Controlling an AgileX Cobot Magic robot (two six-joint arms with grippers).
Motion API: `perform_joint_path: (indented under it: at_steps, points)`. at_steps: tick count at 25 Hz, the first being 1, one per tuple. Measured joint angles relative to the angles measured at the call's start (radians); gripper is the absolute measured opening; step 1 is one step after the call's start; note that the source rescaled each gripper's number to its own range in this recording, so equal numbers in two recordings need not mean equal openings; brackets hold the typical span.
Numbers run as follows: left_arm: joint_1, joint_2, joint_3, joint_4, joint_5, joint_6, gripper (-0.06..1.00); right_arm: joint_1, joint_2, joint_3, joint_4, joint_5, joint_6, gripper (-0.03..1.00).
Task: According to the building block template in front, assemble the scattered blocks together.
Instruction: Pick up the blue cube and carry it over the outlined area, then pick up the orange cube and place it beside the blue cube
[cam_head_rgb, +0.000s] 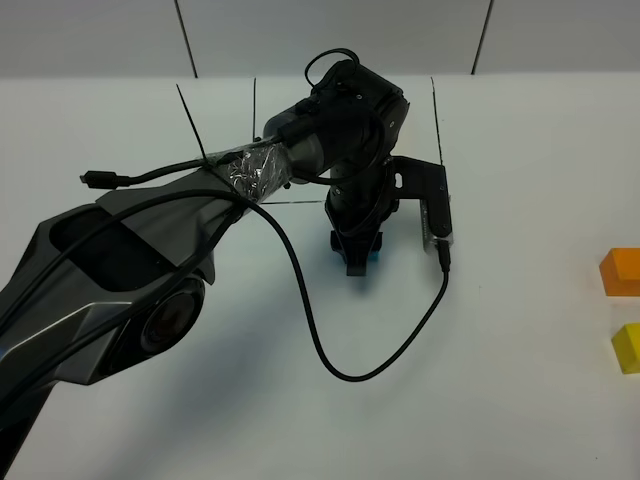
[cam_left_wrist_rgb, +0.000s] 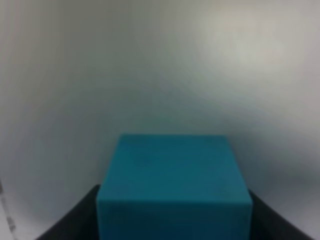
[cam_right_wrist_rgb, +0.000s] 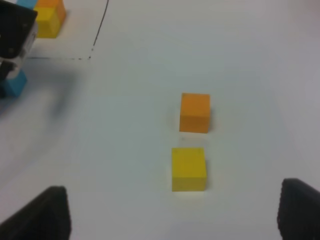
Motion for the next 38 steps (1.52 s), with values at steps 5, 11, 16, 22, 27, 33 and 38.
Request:
perform_joint_path:
  at_steps: [5, 11, 16, 22, 27, 33, 38]
  points:
    - [0.000, -0.015, 0.000, 0.004, 0.000, 0.001, 0.78, 0.000, 0.000, 0.000, 0.000, 0.000, 0.000, 0.70]
    - [0.000, -0.063, -0.041, 0.007, 0.000, -0.091, 1.00, 0.000, 0.000, 0.000, 0.000, 0.000, 0.000, 0.70]
    - [0.053, -0.120, -0.041, -0.001, 0.001, -0.275, 1.00, 0.000, 0.000, 0.000, 0.000, 0.000, 0.000, 0.70]
    - [0.221, -0.263, 0.029, -0.080, 0.002, -0.399, 0.99, 0.000, 0.000, 0.000, 0.000, 0.000, 0.000, 0.70]
    - [0.404, -0.435, 0.255, -0.186, 0.001, -0.426, 0.98, 0.000, 0.000, 0.000, 0.000, 0.000, 0.000, 0.70]
    - [0.628, -0.706, 0.624, -0.250, 0.000, -0.449, 0.97, 0.000, 0.000, 0.000, 0.000, 0.000, 0.000, 0.70]
    - [0.718, -1.002, 0.905, -0.289, -0.052, -0.509, 0.96, 0.000, 0.000, 0.000, 0.000, 0.000, 0.000, 0.70]
